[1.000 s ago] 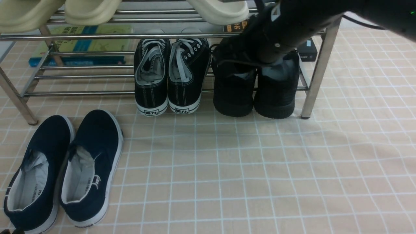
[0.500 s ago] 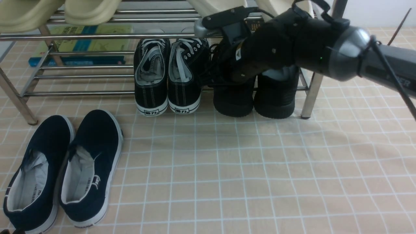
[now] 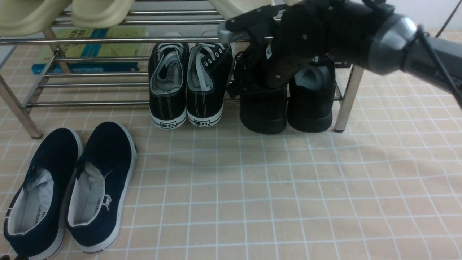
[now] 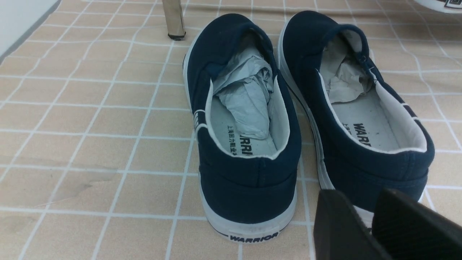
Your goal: Take the shoes off the shelf from the light coffee tablecloth by hand.
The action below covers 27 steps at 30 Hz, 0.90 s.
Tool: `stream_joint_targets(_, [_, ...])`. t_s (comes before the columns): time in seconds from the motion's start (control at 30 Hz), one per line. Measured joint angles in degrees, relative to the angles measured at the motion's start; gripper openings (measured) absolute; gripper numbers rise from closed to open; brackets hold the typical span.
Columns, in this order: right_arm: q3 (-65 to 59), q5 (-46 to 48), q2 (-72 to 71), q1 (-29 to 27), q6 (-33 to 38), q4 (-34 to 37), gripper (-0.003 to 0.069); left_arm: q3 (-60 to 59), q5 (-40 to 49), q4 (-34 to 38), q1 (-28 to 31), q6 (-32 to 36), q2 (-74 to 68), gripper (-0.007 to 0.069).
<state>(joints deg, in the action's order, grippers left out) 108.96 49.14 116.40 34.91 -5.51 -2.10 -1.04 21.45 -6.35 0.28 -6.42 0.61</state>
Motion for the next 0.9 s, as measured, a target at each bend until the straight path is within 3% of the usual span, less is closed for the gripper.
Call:
stream_joint_targets(0.1, [4.53,10.38,-3.67,1.43,6.20,4.02,0.0003,0.00,0.00,0.00,0.00,0.00,0.00,0.0197])
stream_joint_targets(0.3, [8.54,22.65,-8.64,2.89,10.30,9.80,0.0003,0.00,0.00,0.00,0.00,0.00,0.00,0.0201])
stream_joint_targets(0.7, [0.13,23.24,-17.69,2.88,9.40,18.16,0.0005,0.00,0.00,-0.13,0.00,0.00,0.05,0.0218])
stream_joint_targets(0.9, [-7.81,23.24,-19.50,2.88,9.26,18.83,0.0007,0.00,0.00,-0.13,0.00,0.00,0.05,0.0225])
